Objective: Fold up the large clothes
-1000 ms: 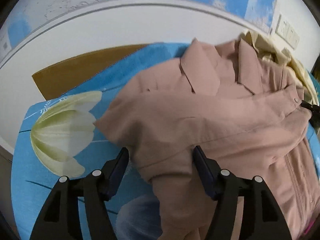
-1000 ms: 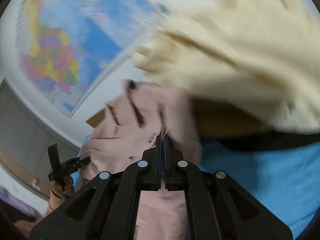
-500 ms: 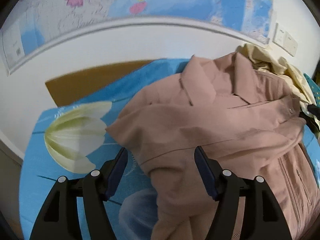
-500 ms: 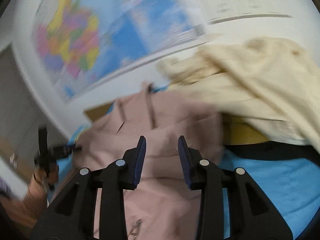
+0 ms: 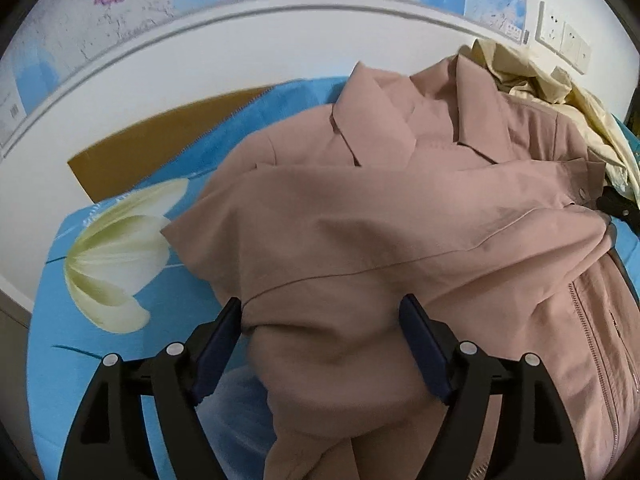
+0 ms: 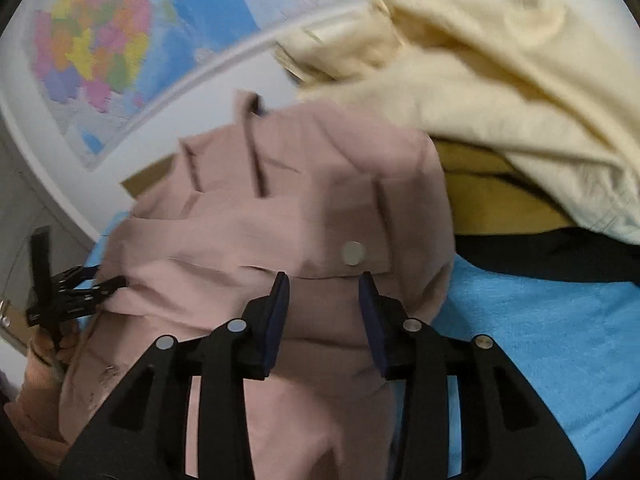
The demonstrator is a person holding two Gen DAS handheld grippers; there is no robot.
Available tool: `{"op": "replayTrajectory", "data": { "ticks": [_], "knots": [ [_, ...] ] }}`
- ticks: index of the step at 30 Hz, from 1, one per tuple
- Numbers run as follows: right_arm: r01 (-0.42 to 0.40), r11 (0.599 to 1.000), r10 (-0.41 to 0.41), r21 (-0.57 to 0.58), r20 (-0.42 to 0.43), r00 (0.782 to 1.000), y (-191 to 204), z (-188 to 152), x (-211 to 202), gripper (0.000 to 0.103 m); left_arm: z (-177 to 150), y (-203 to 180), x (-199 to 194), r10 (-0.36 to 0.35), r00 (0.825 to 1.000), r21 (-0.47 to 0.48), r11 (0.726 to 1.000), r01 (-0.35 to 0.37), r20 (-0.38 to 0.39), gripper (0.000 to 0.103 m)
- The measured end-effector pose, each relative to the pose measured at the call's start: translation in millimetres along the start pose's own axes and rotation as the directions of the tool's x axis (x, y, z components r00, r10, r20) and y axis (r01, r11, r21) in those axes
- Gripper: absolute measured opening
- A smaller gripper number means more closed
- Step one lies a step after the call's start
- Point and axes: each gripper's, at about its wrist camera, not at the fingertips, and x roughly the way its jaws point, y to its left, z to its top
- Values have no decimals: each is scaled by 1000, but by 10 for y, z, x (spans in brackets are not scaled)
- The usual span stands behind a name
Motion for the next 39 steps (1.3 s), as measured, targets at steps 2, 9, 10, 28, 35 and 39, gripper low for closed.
{"op": "replayTrajectory", "data": {
  "ticks": [2, 9, 10, 28, 35, 39],
  "knots": [
    [-30, 999, 30, -35, 14, 999, 125, -9, -75, 40, -25, -55, -79, 22, 1000, 9, 1000, -22, 16, 77],
    [-68, 993, 63, -92, -62, 996, 378, -101, 174, 41, -59, -294, -231, 34, 998, 59, 998, -37, 62, 78],
    [-63, 994, 57, -89, -69, 996, 370, -114, 214, 40, -61, -309, -222, 40, 997, 63, 997, -44, 62, 78],
    [-83, 987, 75, -135, -65, 995, 591, -139, 172, 41, -97, -497, -405, -40, 992, 141, 990, 23, 123, 80],
    [-82, 988, 62, -129, -149, 987, 591, -179, 480, 39, -70, -694, 46, -32, 999, 187, 982, 36, -27, 80],
    [-127, 987, 116, -94, -110, 987, 527, -187, 166, 45, -104, -618, -58, -54, 999, 165, 985, 53, 3, 80]
  ]
}}
